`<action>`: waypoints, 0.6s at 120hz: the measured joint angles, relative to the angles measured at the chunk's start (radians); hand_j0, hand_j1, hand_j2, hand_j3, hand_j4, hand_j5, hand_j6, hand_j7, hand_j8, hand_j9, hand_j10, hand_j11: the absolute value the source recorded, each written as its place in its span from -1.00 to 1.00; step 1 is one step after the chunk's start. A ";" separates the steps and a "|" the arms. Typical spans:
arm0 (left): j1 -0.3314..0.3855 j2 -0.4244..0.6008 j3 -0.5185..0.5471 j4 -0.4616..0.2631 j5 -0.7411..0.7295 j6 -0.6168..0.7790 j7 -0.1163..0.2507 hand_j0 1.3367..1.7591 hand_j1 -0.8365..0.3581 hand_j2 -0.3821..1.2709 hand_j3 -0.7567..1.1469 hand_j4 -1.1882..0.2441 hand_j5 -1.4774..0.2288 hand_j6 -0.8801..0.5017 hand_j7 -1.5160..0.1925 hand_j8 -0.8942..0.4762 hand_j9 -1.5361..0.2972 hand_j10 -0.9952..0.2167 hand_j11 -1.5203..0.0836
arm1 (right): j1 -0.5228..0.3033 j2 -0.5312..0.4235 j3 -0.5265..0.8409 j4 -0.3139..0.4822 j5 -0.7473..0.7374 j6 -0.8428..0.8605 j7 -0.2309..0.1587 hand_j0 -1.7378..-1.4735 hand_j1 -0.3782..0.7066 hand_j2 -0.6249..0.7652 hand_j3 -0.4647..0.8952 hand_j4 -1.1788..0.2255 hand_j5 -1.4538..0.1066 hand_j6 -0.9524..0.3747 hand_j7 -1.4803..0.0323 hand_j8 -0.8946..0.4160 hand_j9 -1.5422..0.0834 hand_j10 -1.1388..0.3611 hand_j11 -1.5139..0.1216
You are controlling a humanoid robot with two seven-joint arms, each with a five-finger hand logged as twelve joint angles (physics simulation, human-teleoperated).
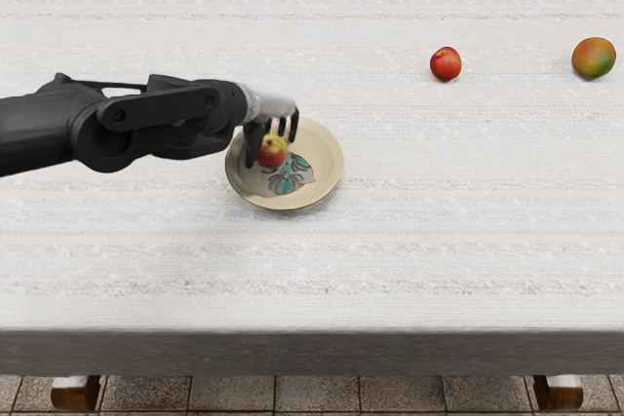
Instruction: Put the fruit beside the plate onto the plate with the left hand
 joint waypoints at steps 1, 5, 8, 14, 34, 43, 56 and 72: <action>0.000 0.000 0.000 0.000 -0.004 0.000 0.000 0.51 -0.01 -0.07 -0.21 0.15 -0.24 -0.18 -0.20 -0.38 -0.23 -0.38 -0.14 | 0.000 0.000 0.000 0.000 0.000 0.000 0.000 -0.40 -0.87 -0.11 -0.32 0.63 0.80 0.38 0.89 0.31 0.84 0.47 0.79; -0.001 0.000 -0.001 -0.001 -0.017 0.001 0.000 0.51 0.06 -0.13 -0.21 0.18 -0.15 -0.17 -0.11 -0.33 -0.14 -0.28 -0.04 | 0.000 0.000 0.000 0.000 0.000 0.000 0.000 -0.40 -0.87 -0.11 -0.32 0.63 0.80 0.38 0.89 0.31 0.84 0.47 0.79; -0.002 0.000 -0.001 -0.002 -0.025 0.001 0.001 0.51 0.11 -0.17 -0.21 0.19 -0.09 -0.16 -0.05 -0.30 -0.09 -0.22 0.02 | 0.000 0.000 0.000 0.000 0.000 0.000 0.000 -0.40 -0.87 -0.11 -0.32 0.63 0.80 0.38 0.89 0.31 0.84 0.47 0.79; -0.009 0.002 -0.003 -0.005 -0.036 0.001 0.002 0.51 0.20 -0.24 -0.21 0.22 0.01 -0.14 0.05 -0.25 0.00 -0.12 0.12 | 0.000 0.000 -0.001 0.000 0.000 0.000 0.000 -0.40 -0.87 -0.11 -0.32 0.63 0.80 0.38 0.89 0.31 0.84 0.47 0.79; -0.048 0.124 -0.059 -0.040 -0.190 -0.095 0.006 0.52 0.36 -0.37 -0.20 0.27 0.20 -0.11 0.25 -0.14 0.18 0.08 0.33 | 0.000 0.000 -0.001 0.000 0.000 0.000 0.000 -0.40 -0.87 -0.11 -0.32 0.63 0.80 0.38 0.89 0.31 0.84 0.47 0.79; -0.037 0.263 -0.121 -0.050 -0.344 -0.224 0.007 0.52 0.40 -0.40 -0.20 0.29 0.25 -0.10 0.29 -0.11 0.23 0.13 0.38 | 0.000 0.000 -0.001 0.000 -0.001 0.000 -0.001 -0.40 -0.87 -0.11 -0.32 0.63 0.80 0.38 0.89 0.31 0.84 0.47 0.79; -0.023 0.563 -0.167 -0.055 -0.645 -0.345 0.008 0.52 0.44 -0.43 -0.20 0.30 0.30 -0.09 0.34 -0.09 0.27 0.17 0.43 | 0.000 0.000 -0.001 0.000 -0.001 0.000 -0.002 -0.40 -0.87 -0.11 -0.32 0.63 0.80 0.38 0.89 0.31 0.84 0.47 0.79; 0.024 0.670 -0.185 -0.057 -0.875 -0.393 0.009 0.52 0.47 -0.45 -0.21 0.31 0.33 -0.09 0.37 -0.07 0.30 0.20 0.46 | 0.000 0.000 -0.001 0.000 -0.001 0.000 -0.004 -0.40 -0.87 -0.11 -0.32 0.63 0.80 0.38 0.89 0.31 0.84 0.47 0.79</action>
